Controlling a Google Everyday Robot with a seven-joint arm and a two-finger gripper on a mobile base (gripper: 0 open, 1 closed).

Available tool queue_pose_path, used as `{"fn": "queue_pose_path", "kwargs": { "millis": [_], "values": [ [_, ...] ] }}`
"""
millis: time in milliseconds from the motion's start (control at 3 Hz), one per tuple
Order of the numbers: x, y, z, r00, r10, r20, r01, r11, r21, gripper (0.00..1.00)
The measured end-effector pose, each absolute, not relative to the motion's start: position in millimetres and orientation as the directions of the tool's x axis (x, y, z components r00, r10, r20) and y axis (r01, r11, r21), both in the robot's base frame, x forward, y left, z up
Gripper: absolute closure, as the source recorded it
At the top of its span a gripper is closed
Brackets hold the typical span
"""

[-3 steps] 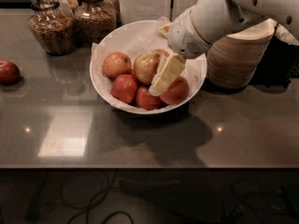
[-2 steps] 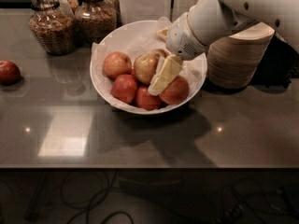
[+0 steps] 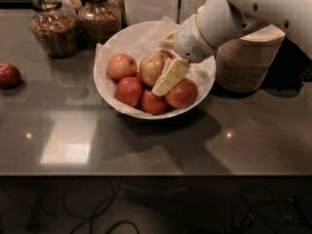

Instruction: Pick apple from white bowl

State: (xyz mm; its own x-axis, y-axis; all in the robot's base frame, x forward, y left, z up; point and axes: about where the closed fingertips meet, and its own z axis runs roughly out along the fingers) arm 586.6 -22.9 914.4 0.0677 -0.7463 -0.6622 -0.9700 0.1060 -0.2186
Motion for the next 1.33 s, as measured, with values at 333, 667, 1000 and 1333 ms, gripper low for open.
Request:
{"fn": "queue_pose_path", "kwargs": {
  "millis": [333, 667, 1000, 1333],
  "values": [
    [586.6, -22.9, 914.4, 0.068, -0.746, -0.662, -0.970, 0.106, -0.219, 0.44],
    [586.6, -22.8, 914.4, 0.068, -0.746, -0.662, -0.970, 0.106, -0.219, 0.67],
    [586.6, -22.8, 914.4, 0.068, -0.746, -0.662, -0.970, 0.106, -0.219, 0.91],
    [586.6, -22.7, 914.3, 0.068, -0.746, -0.662, -0.970, 0.106, -0.219, 1.00]
  ]
}}
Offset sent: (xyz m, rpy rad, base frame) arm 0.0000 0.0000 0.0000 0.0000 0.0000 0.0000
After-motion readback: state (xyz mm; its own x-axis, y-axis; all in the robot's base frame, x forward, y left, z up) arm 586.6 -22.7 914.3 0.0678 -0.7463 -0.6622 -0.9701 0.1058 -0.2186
